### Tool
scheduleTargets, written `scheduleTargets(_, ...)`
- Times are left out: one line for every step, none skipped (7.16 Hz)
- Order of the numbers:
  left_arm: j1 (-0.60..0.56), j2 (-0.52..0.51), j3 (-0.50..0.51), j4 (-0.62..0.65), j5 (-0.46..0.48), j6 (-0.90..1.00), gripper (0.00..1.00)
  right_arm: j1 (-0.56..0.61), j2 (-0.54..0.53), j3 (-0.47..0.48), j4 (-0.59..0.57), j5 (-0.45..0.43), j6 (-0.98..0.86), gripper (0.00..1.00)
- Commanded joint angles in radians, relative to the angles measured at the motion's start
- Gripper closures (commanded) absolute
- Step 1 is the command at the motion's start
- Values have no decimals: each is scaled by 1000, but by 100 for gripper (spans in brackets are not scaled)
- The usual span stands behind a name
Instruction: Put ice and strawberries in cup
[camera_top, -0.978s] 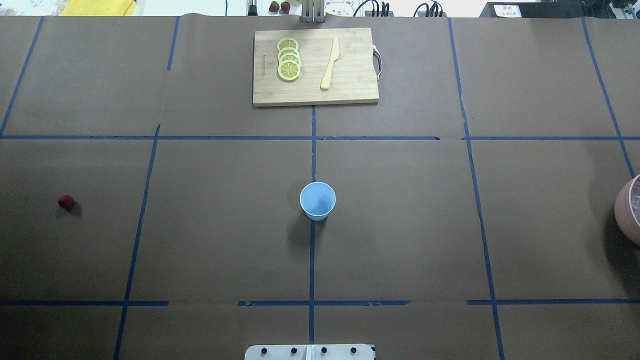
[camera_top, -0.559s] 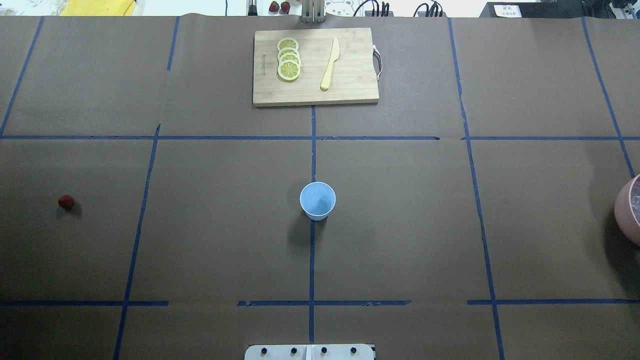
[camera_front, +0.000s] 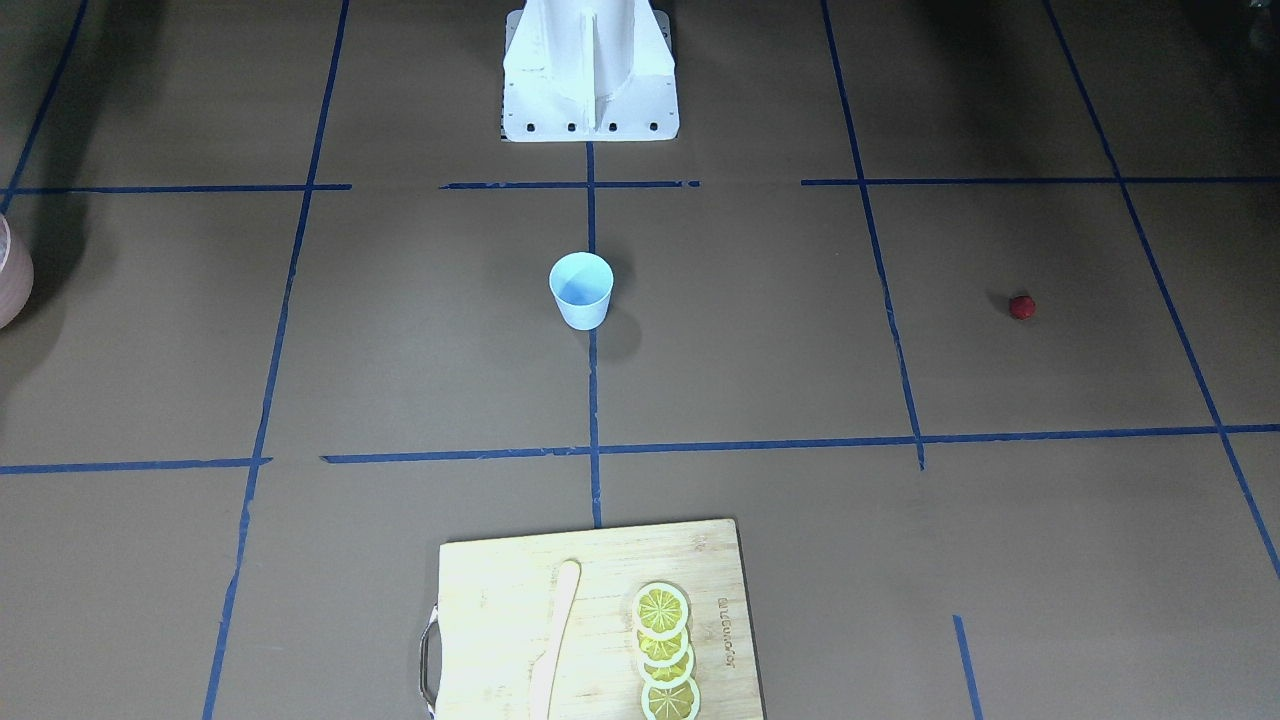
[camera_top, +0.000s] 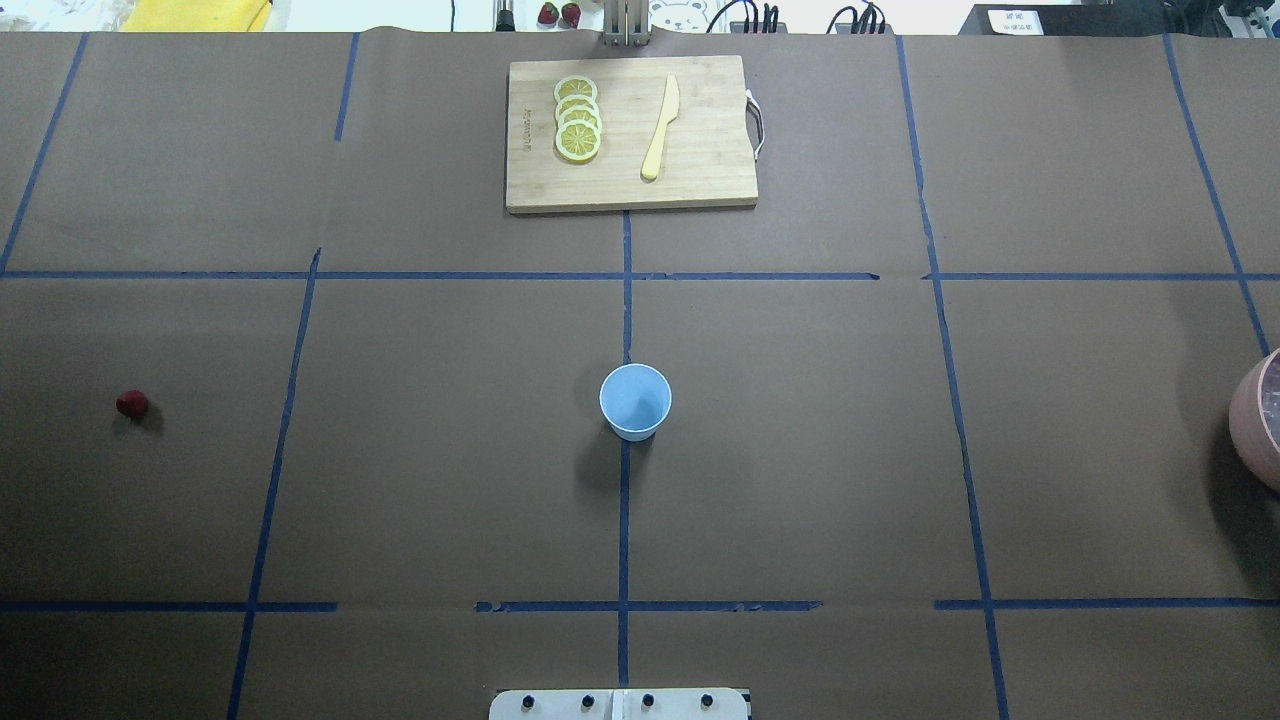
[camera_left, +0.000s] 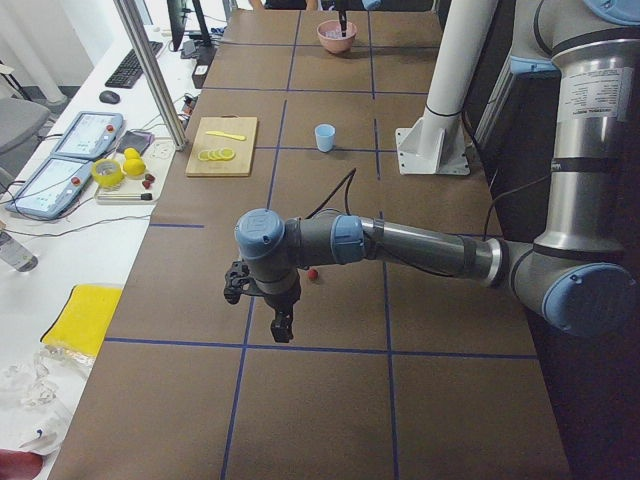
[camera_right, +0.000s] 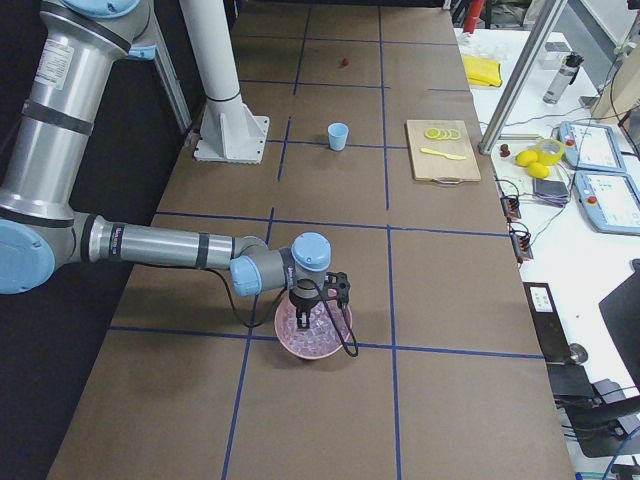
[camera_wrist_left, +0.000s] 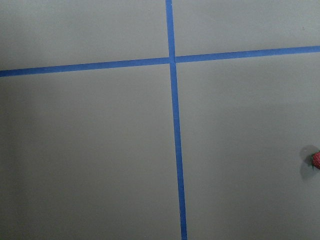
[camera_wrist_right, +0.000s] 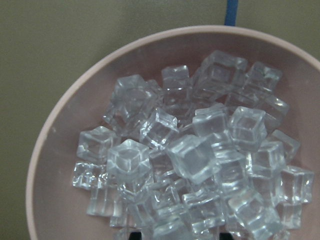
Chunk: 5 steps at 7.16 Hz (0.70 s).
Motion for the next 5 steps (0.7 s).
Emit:
scheduleTargets(0,0,0,1,0,-2,0,0,0,1,0,-1,-2,50)
scheduleTargets(0,-2,-2,1,0,-5,0,0,-2,20,-1,-1,0,64)
scheduleTargets(0,-5,0,1,0,-5,0,2,-2,21,-2,-1,0,73)
scheduleTargets(0,-5,-8,3,0,-5,0,2,-3,22,-2,1,-2,82)
scheduleTargets(0,-3,-8,3,-20,-6,0,3,-5,27,-2,1,-2,91)
